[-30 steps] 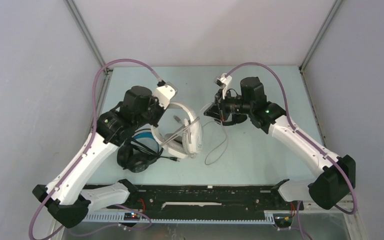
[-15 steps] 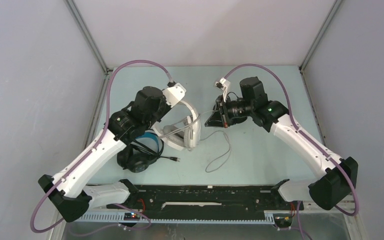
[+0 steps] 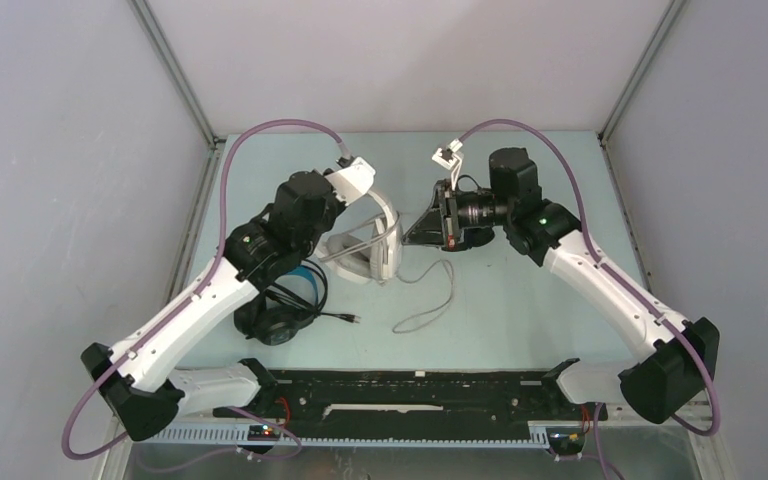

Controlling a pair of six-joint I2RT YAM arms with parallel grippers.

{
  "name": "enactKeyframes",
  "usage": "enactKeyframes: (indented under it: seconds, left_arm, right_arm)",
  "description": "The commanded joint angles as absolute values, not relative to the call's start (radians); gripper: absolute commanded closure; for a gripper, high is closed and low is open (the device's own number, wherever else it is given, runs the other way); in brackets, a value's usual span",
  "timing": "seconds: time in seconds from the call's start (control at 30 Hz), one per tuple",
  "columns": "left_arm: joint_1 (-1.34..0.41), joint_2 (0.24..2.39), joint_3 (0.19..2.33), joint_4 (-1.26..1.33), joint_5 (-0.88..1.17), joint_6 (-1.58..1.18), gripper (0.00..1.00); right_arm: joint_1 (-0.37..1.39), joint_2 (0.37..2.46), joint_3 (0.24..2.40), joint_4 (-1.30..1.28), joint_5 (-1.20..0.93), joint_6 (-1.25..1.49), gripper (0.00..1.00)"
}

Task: Wrap the headphones
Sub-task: Wrap the headphones cable around the headphones.

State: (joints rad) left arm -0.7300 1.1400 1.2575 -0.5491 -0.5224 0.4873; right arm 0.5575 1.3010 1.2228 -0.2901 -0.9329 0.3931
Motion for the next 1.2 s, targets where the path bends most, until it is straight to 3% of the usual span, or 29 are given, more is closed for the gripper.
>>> enactKeyframes:
  seconds: [0.0,0.57,0.9,1.17]
  left_arm:
    - [-0.72,1.173,1.256,-0.508,-0.695,0.473,1.0]
    - [-0.718,1.319,1.448,-0.636,-0.911,-0.075,1.0]
    - [-0.713,1.327,1.533,-0.676,-0.81,-0.278,1.0]
    - [-0.692,1.299,1.553,-0.674,-0.671,-0.417,1.0]
  right_arm:
    - [0.59,1.264,1.223,-0.057,-1.022,0.541,0.94]
    - [0.748,1.315,1.223,0.03,-0.76,0.497,0.9]
    - [0.847,1.296,1.205,0.005,-0.56,0.387,0.88]
    - [0.942,1.205,1.064,0.13,-0.26,0.266,0.89]
